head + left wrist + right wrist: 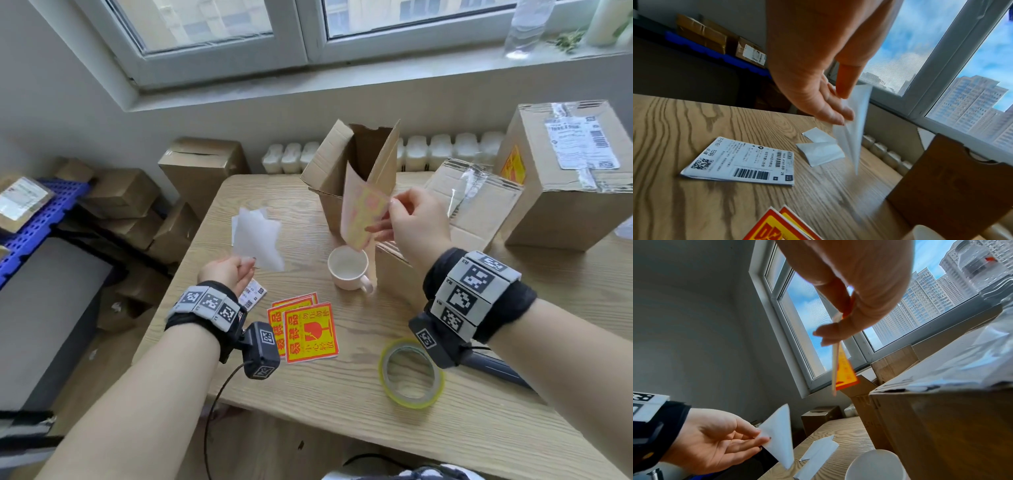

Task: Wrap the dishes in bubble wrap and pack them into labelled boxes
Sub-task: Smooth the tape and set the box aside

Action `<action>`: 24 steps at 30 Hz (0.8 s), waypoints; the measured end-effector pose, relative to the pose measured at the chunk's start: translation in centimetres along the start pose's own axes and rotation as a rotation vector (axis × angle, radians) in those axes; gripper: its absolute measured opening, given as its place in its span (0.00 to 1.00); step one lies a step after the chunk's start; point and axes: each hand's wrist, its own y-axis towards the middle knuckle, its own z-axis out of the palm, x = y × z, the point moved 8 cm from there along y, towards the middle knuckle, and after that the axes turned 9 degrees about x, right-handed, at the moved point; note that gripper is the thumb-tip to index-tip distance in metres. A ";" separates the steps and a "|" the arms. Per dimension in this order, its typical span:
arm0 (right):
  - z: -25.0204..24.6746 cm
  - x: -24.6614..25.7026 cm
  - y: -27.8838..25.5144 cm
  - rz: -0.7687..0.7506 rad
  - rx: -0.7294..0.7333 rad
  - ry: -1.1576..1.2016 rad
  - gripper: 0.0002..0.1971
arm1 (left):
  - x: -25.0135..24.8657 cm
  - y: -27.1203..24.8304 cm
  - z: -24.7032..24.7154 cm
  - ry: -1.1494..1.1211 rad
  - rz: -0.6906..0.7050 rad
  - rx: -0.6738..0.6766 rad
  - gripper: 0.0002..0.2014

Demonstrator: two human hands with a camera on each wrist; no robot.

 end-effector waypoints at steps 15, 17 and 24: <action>0.9 -0.6 -1.5 -0.044 -0.005 0.043 0.08 | -0.7 7.8 4.5 0.349 -0.024 0.200 0.20; 0.7 -0.5 -1.6 -0.049 -0.010 0.045 0.09 | -0.7 7.5 5.6 0.500 0.063 0.238 0.19; 0.2 0.0 -1.7 -0.083 -0.036 0.078 0.09 | -4.1 -6.4 14.2 0.862 0.788 0.508 0.11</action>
